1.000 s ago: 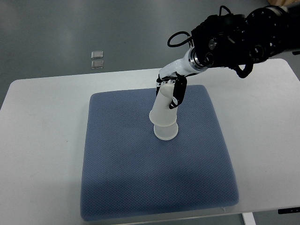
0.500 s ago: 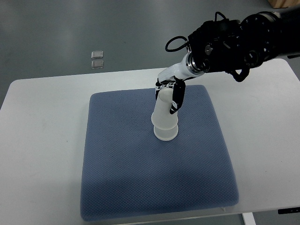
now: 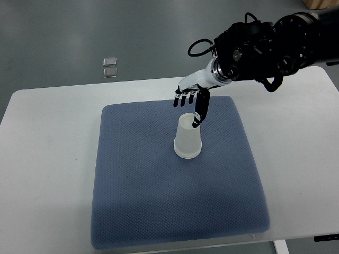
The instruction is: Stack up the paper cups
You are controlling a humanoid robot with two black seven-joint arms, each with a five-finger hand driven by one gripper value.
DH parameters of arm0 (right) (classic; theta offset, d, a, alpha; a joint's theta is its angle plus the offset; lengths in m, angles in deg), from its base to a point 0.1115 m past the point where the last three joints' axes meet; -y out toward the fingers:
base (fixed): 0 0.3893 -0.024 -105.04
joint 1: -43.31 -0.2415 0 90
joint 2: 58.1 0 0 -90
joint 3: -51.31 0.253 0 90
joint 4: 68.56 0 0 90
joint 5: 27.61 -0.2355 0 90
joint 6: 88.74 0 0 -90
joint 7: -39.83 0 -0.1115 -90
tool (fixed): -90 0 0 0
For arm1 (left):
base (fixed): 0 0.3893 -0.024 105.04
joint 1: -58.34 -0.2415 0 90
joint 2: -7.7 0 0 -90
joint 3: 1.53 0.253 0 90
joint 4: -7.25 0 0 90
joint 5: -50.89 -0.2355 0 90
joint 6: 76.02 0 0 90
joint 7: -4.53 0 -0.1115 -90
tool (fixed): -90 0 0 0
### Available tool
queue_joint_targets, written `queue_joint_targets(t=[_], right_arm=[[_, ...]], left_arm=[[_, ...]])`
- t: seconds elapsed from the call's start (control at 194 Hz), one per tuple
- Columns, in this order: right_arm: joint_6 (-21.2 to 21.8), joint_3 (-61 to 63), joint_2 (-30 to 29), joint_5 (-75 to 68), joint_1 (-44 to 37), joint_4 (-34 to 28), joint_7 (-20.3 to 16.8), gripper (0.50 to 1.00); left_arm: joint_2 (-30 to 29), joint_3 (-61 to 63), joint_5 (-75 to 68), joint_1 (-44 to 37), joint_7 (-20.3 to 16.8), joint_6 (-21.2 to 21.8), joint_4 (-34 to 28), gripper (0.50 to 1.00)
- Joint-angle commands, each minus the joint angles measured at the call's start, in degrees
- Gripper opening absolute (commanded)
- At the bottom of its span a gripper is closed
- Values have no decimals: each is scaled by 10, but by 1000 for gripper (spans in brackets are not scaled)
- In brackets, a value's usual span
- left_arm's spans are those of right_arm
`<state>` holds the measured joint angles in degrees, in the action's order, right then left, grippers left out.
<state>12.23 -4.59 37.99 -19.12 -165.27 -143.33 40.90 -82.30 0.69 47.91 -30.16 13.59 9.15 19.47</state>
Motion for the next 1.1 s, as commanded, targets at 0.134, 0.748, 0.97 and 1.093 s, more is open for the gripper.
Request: queue_joint_targets(t=[0.134,0.748,0.97,1.093], right_arm=[[-16,103,128,-79,31,28,5,860],[-172,736,184,-229,517,203,122,862],[-104,862,94,-230,617,300,132,899],[-74,906,60,-230,654,339,139,899]], left_arm=[[0,1,0,0,0,0,2,1000],[0,2,0,0,0,0,4,1000],[0,2,-1,0,0,-1,5,1000],[0,2,0,0,0,0,7,1000]])
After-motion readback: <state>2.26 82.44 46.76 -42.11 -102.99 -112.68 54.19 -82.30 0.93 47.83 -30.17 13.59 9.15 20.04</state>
